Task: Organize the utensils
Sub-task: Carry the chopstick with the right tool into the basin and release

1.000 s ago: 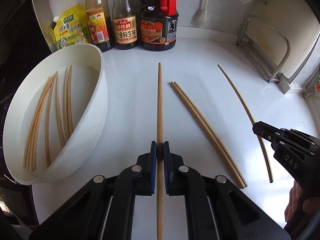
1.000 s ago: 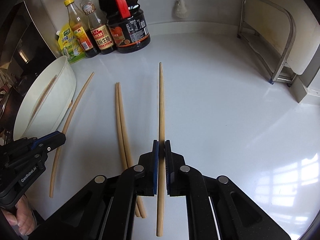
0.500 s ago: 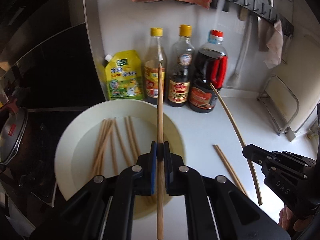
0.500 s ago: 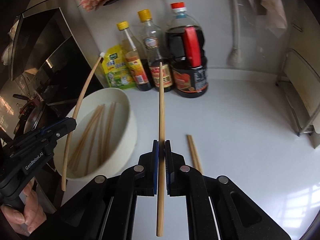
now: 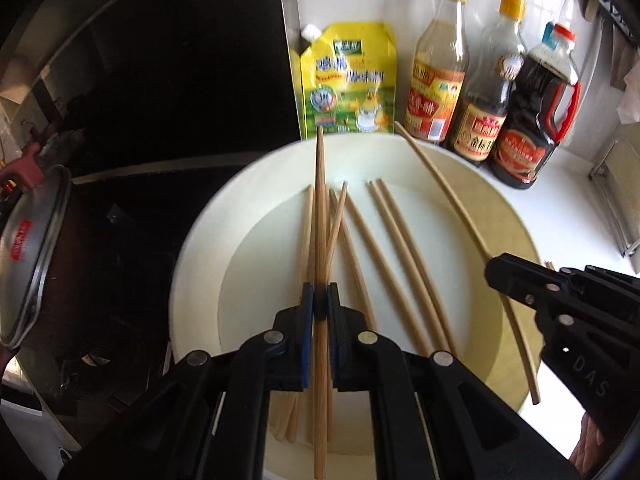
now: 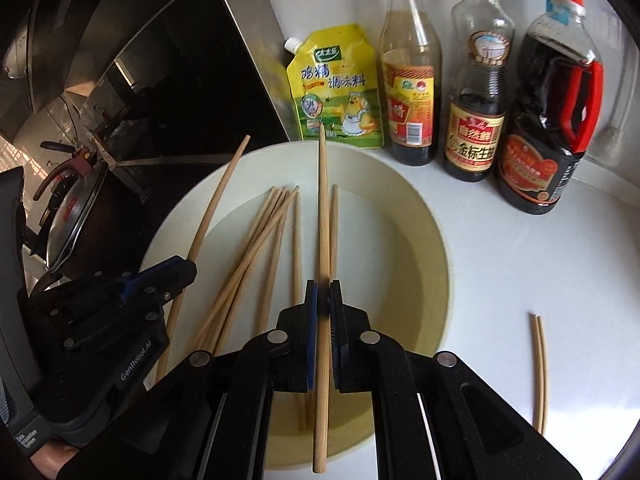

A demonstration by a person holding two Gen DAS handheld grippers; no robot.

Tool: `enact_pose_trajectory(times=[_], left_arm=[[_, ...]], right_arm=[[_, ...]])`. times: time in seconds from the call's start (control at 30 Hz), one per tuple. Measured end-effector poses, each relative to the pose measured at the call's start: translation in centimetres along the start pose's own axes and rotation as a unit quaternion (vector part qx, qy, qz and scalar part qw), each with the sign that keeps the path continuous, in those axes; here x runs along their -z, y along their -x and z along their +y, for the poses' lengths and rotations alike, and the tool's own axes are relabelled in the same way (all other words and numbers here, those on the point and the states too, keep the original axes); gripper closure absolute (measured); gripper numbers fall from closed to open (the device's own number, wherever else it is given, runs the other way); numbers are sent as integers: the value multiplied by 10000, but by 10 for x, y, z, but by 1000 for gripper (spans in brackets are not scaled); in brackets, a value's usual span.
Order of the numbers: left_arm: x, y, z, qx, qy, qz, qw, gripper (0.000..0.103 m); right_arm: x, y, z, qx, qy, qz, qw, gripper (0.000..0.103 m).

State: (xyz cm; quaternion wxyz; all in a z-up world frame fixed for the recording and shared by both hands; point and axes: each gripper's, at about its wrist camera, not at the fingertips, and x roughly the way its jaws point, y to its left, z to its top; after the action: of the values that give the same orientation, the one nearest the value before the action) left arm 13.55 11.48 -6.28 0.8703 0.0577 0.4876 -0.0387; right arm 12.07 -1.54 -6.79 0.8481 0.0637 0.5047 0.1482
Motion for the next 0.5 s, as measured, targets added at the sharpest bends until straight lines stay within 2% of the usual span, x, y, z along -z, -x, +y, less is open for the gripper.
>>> enact_pose_trajectory(times=[0.3,0.33,0.43,0.5], left_arm=[[4,-29,2,181,-107,331,9992,94],[4,-30,3,190,-89,341,9992,92],[3,-29,7,205,-3,311,9993,78],[3,-27,9,200,42,283,9994,74]], right_arm=[[3,-32,-4,163,-256,435,9986,97],[3,-32,-5,182,-289,452,9984,97],[5,-28,-7,260,-331,366,9984,93],[6,-25,-7,299,-310,312,9986,91]])
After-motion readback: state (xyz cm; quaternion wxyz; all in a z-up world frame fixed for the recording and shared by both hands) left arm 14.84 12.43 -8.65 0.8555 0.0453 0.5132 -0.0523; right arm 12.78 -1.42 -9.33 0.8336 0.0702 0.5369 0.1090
